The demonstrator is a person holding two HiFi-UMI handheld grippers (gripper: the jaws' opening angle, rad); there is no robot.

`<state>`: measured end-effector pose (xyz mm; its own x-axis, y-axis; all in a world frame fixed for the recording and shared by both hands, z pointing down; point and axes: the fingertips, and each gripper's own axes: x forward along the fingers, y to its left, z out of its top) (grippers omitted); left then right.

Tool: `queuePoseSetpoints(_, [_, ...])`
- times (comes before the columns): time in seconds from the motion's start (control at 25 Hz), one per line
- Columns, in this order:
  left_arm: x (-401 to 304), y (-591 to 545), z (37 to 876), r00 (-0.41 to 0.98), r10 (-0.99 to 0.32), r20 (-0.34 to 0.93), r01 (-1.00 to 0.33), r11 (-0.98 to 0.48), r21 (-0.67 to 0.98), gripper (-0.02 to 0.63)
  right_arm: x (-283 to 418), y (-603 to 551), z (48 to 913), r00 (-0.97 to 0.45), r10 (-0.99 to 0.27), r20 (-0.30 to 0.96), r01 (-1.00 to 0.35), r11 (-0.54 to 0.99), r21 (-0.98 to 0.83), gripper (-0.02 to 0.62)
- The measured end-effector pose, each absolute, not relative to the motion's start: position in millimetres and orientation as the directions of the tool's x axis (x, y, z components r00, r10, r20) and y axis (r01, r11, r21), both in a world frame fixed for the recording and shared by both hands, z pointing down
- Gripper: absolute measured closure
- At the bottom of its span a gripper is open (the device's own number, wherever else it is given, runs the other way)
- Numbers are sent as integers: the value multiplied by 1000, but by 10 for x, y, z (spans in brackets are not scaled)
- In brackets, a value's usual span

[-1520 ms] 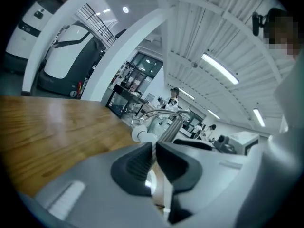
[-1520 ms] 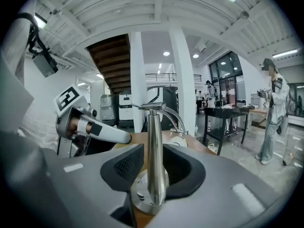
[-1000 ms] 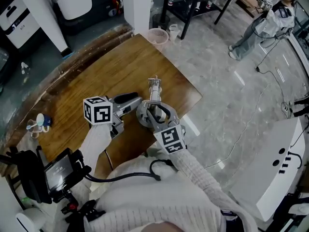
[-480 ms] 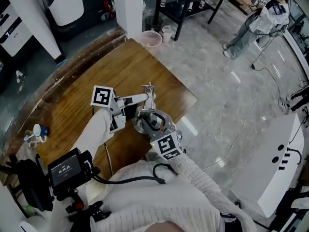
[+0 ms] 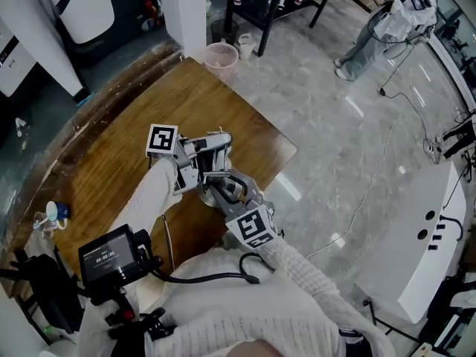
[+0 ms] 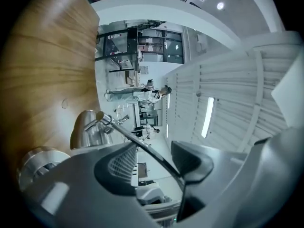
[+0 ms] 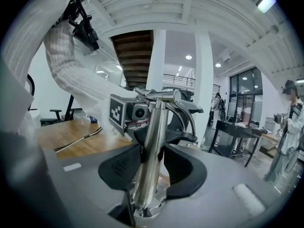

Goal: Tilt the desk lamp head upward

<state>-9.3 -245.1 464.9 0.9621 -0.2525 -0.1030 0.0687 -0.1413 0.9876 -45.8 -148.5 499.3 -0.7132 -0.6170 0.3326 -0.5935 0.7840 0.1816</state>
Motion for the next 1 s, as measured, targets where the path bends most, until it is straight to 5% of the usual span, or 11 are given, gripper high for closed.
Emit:
queuePoseSetpoints(0.44, [-56,-2458,4634,965,-239,-107,76,-135,988,396,-451,-1474,4975,-713,-619,329,-597,782,178,454])
queuePoseSetpoints(1.0, [-162,-2433,4423,979,-198,-37,-43,-384,922,379,-499,-1498,4978,-714,-609,346,-603,785,138,460])
